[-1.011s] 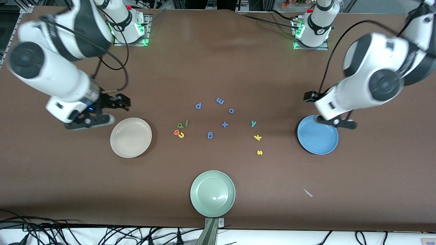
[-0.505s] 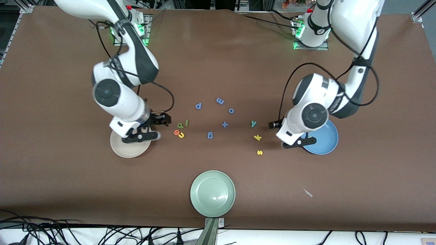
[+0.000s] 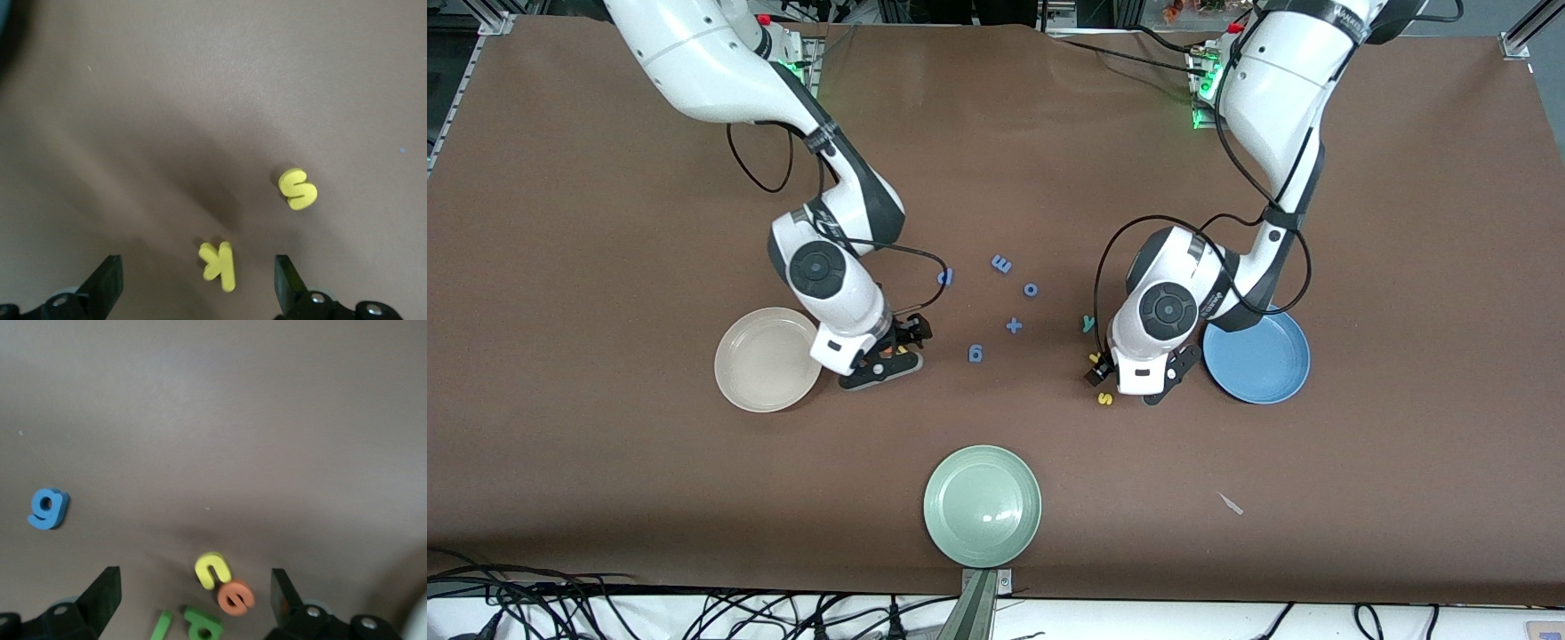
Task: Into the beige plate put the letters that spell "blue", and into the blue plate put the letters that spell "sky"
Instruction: 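Grasp the yellow n with the right gripper while the left gripper grasps the k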
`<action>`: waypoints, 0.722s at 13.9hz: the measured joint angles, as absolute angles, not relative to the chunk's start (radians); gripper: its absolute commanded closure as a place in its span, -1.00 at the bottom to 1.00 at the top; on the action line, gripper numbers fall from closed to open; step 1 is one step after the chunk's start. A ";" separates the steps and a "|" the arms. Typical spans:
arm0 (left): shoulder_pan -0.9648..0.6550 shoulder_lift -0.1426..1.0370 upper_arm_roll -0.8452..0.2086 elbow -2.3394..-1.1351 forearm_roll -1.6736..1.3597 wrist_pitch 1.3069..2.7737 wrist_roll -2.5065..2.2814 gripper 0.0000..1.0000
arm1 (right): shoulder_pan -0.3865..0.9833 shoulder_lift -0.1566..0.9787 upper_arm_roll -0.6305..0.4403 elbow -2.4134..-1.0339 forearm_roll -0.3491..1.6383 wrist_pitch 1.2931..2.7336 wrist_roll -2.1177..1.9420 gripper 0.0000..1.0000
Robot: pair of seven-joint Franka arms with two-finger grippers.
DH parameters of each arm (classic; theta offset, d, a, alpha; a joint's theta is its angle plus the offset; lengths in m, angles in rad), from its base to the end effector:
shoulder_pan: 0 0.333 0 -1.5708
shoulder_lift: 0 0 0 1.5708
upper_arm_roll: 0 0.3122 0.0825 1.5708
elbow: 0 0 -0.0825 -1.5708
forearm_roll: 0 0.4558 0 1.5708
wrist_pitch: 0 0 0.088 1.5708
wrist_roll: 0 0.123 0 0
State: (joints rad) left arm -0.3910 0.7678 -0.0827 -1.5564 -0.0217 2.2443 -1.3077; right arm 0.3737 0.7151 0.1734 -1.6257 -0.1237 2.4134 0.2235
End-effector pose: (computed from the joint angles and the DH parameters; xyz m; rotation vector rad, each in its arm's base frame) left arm 0.6635 -0.3355 0.1207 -2.8334 -1.3151 0.1672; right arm 0.6469 0.3797 0.1469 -3.0325 -0.5613 -0.1073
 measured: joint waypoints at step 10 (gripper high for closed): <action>-0.419 0.804 -0.078 -1.535 -0.022 2.259 -1.366 0.61 | 0.388 0.737 0.169 -1.721 -0.175 2.566 0.180 -0.60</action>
